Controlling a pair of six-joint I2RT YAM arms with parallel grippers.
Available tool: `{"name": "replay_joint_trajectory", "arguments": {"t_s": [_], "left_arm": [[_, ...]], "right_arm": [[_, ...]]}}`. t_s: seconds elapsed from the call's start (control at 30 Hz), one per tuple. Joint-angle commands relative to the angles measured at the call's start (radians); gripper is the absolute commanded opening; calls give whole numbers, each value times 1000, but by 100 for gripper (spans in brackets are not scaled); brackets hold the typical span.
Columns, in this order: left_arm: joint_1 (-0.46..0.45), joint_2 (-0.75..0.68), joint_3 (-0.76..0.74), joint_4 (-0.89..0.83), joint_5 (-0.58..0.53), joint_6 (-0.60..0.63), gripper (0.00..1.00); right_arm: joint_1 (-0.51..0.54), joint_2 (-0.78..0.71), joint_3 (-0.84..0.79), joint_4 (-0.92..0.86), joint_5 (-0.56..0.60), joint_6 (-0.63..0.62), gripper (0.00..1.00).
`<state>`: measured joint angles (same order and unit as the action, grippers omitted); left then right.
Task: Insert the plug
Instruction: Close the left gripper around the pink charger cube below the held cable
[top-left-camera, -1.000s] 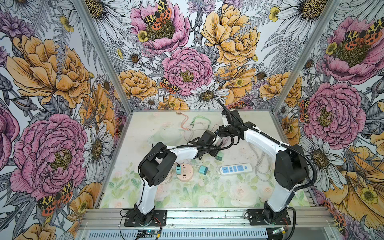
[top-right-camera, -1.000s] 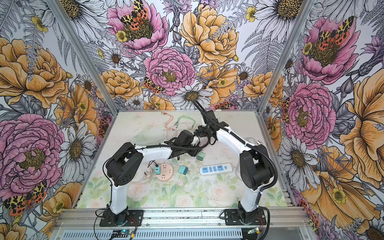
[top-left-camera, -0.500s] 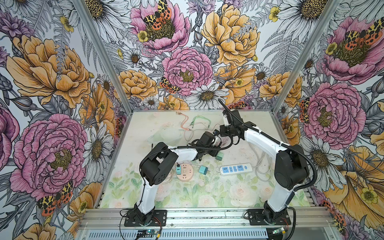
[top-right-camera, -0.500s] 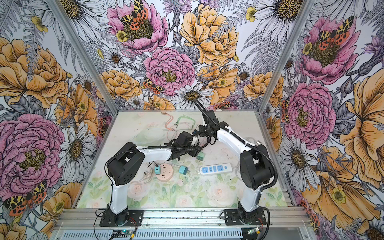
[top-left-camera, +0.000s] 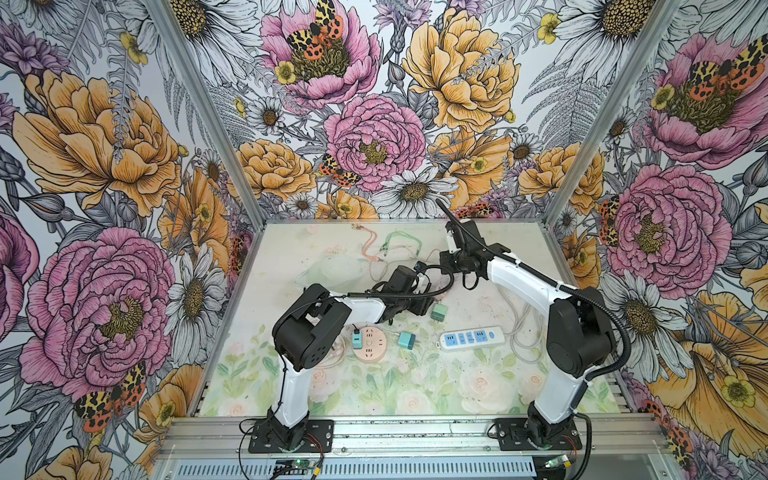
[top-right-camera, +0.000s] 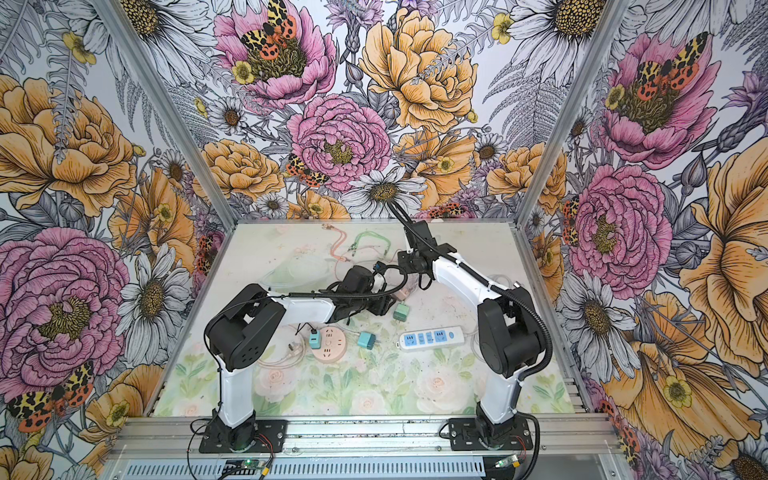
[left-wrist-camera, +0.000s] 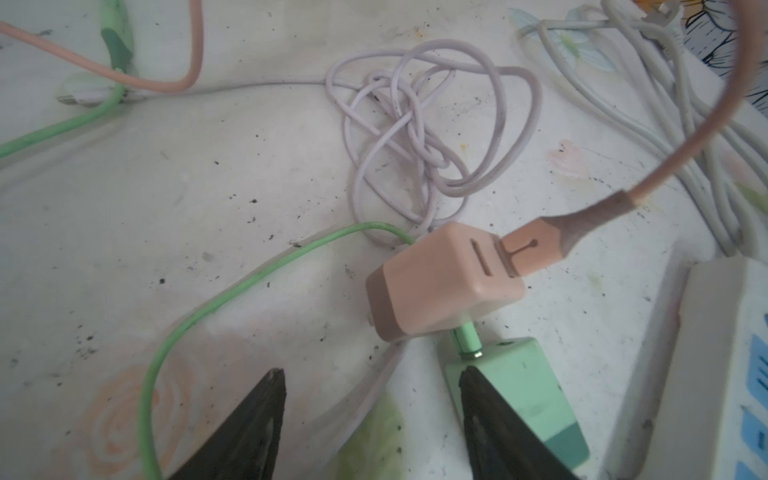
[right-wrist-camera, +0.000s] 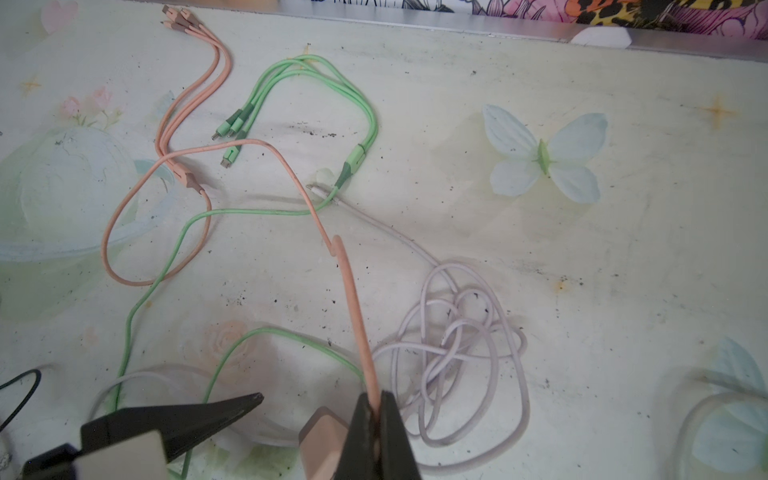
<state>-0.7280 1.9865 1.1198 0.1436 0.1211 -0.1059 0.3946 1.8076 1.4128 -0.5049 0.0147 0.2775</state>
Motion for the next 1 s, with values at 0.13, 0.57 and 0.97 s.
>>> {"name": "replay_joint_trajectory", "arguments": {"t_s": [0.13, 0.57, 0.97], "left_arm": [[-29, -3, 3, 73, -43, 13, 69], [-38, 87, 134, -10, -75, 100, 69], [-9, 115, 146, -20, 92, 98, 64]], "right_arm": [[-23, 26, 12, 2, 6, 39, 0], [-40, 32, 15, -3, -9, 48, 0], [-63, 65, 21, -3, -22, 41, 0]]}}
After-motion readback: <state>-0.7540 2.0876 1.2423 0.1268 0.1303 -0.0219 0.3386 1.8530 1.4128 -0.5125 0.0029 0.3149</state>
